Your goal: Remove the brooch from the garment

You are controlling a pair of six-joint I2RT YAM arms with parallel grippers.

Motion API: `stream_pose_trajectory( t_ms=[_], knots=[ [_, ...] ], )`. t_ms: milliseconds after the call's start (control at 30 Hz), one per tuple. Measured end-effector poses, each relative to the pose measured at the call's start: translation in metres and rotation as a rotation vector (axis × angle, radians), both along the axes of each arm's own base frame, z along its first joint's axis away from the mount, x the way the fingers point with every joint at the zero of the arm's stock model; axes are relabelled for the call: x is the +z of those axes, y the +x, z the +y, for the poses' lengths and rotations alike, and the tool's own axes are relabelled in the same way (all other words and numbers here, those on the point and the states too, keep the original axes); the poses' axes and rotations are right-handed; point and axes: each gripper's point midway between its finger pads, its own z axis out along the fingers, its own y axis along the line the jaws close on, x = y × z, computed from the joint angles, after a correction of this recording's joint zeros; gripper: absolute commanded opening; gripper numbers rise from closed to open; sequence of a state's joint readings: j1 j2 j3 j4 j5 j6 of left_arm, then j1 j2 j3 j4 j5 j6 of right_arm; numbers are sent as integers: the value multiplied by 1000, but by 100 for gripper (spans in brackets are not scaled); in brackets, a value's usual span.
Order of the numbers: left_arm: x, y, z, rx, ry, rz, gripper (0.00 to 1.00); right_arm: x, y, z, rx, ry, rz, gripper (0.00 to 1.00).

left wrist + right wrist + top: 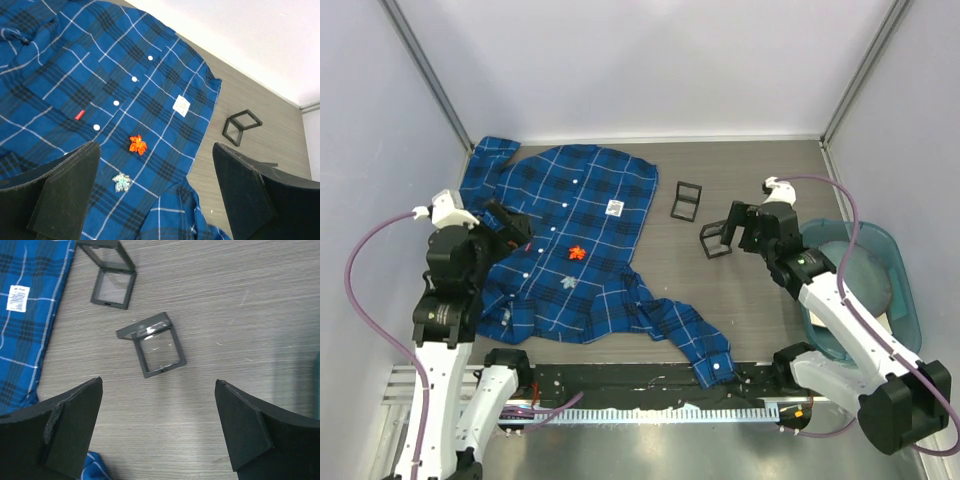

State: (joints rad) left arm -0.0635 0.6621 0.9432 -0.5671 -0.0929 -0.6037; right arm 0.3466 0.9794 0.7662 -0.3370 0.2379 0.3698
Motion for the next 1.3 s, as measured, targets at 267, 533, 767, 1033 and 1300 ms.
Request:
stream_pose_trajectory(
  t_ms=[267, 533, 767, 1033, 1300],
  knots=[
    [-26, -18, -18, -109, -19, 194, 100, 7, -1, 79, 204, -13, 32, 100],
    [-95, -29, -38, -204, -79, 412, 60, -18, -29, 212, 490, 7, 54, 94],
    [-131, -27, -46, -207, -142, 559, 38, -55, -63, 315, 663, 103, 108, 75],
    [-179, -19, -54, -182, -219, 688, 28, -79, -62, 366, 743, 167, 124, 65],
    [-196, 10, -71, -221, -301, 723, 43, -89, -26, 363, 735, 262, 165, 46]
  ],
)
